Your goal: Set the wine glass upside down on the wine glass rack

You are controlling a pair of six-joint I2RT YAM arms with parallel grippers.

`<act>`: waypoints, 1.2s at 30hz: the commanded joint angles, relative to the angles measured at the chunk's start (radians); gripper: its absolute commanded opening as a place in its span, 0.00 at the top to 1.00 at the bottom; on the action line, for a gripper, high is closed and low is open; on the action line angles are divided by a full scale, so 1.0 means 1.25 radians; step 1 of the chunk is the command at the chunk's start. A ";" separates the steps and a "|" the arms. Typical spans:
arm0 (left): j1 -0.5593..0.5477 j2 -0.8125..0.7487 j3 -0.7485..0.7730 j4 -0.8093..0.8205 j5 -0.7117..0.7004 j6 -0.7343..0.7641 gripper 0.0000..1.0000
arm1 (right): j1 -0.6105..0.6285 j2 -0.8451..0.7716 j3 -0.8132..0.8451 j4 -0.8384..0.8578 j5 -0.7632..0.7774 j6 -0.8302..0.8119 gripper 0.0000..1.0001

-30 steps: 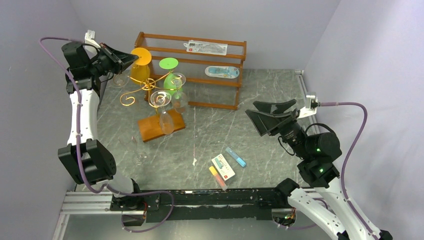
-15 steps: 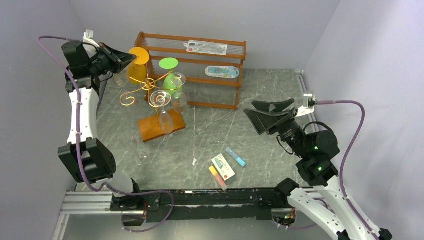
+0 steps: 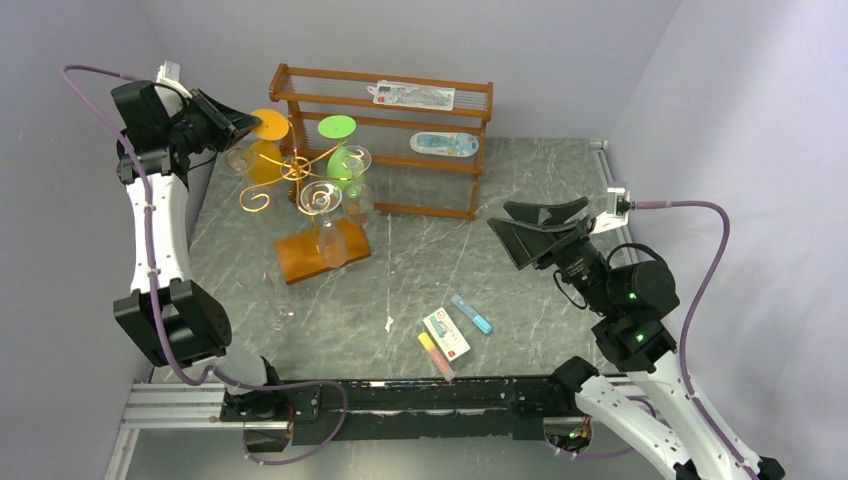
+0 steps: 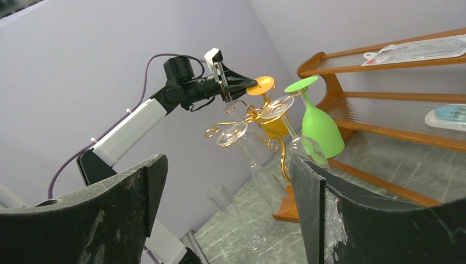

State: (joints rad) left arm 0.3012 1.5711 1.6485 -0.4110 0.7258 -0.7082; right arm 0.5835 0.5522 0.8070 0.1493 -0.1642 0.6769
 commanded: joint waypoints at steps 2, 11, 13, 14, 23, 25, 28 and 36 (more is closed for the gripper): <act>0.012 0.001 0.016 -0.048 -0.025 0.058 0.80 | -0.003 -0.002 -0.004 0.006 0.006 0.006 0.15; 0.013 -0.011 0.070 -0.092 -0.058 0.105 0.59 | -0.003 0.000 -0.007 0.002 0.008 0.018 0.15; 0.015 -0.021 0.081 -0.103 -0.073 0.119 0.53 | -0.003 0.006 -0.002 -0.005 0.009 0.017 0.15; 0.015 -0.026 0.088 -0.111 -0.083 0.129 0.50 | -0.003 0.011 0.001 -0.012 0.009 0.017 0.15; 0.015 -0.136 0.111 -0.157 -0.167 0.268 0.31 | -0.003 0.152 0.097 -0.110 -0.072 -0.008 0.15; 0.012 -0.191 0.085 -0.134 -0.168 0.284 0.27 | -0.002 0.201 0.125 -0.117 -0.099 -0.019 0.16; -0.019 -0.283 0.029 -0.092 -0.155 0.308 0.20 | 0.001 0.254 0.145 -0.125 -0.132 -0.041 0.19; -0.164 -0.383 0.028 -0.158 -0.230 0.416 0.18 | 0.278 0.377 0.243 -0.149 0.118 -0.202 0.20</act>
State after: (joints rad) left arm 0.1665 1.1042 1.6844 -0.5579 0.5030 -0.2783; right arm 0.7403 0.9676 1.0206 -0.0147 -0.2096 0.5823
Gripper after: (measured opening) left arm 0.834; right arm 0.803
